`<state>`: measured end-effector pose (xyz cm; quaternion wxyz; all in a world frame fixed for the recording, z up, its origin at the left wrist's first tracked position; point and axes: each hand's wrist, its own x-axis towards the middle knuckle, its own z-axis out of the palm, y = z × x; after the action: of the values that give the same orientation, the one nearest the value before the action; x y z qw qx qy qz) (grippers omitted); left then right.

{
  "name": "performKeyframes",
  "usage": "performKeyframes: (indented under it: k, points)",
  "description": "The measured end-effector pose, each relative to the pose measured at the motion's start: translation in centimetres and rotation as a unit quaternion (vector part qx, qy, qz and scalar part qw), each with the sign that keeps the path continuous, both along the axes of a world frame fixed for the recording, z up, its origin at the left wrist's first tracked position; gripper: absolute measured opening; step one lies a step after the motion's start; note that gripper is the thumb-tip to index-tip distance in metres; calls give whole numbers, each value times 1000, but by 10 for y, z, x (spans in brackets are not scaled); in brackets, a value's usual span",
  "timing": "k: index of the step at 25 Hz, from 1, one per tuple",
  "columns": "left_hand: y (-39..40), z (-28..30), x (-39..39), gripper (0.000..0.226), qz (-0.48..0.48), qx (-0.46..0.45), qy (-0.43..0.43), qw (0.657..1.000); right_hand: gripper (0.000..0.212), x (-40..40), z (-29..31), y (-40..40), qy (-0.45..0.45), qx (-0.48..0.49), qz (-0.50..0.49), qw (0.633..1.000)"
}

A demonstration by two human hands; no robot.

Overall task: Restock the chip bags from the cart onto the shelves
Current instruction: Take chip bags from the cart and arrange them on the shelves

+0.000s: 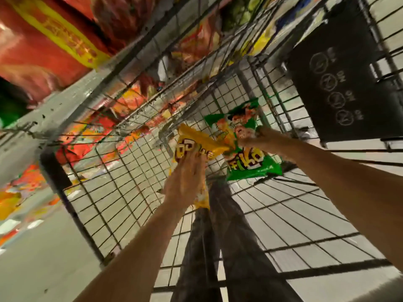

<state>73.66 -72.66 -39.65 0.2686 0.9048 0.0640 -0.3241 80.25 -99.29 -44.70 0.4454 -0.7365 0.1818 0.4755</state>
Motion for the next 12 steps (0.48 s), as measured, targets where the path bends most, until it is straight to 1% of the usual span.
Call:
performKeyframes:
  k: [1,2,3,4,5,6,7,9,10,12]
  points:
    - [0,-7,2,55,31,-17,-16,999,83,-4,-3,5,8,8,-8,1000]
    - [5,-15,5,48,99,-24,-29,994,94,-8,-7,8,13,14,-18,1000]
    - [15,-22,7,49,153,-15,-30,988,102,-12,-11,8,18,17,-31,999]
    - [27,-30,10,57,174,6,-3,985,105,-14,-14,6,25,17,-43,999]
    - [37,-36,11,66,165,29,54,984,103,-14,-15,3,32,17,-53,998]
    - [43,-43,13,70,164,22,114,980,96,-15,-16,0,38,16,-63,997]
    - [47,-46,13,69,172,-17,160,972,85,-15,-16,-2,42,16,-78,996]
    - [50,-48,11,61,223,-126,226,940,71,-16,-17,-2,50,13,-110,993]
    - [52,-47,10,54,225,-158,249,929,63,-18,-16,1,53,7,-113,992]
    - [55,-45,9,39,203,-161,274,926,46,-18,-11,12,68,-5,-80,994]
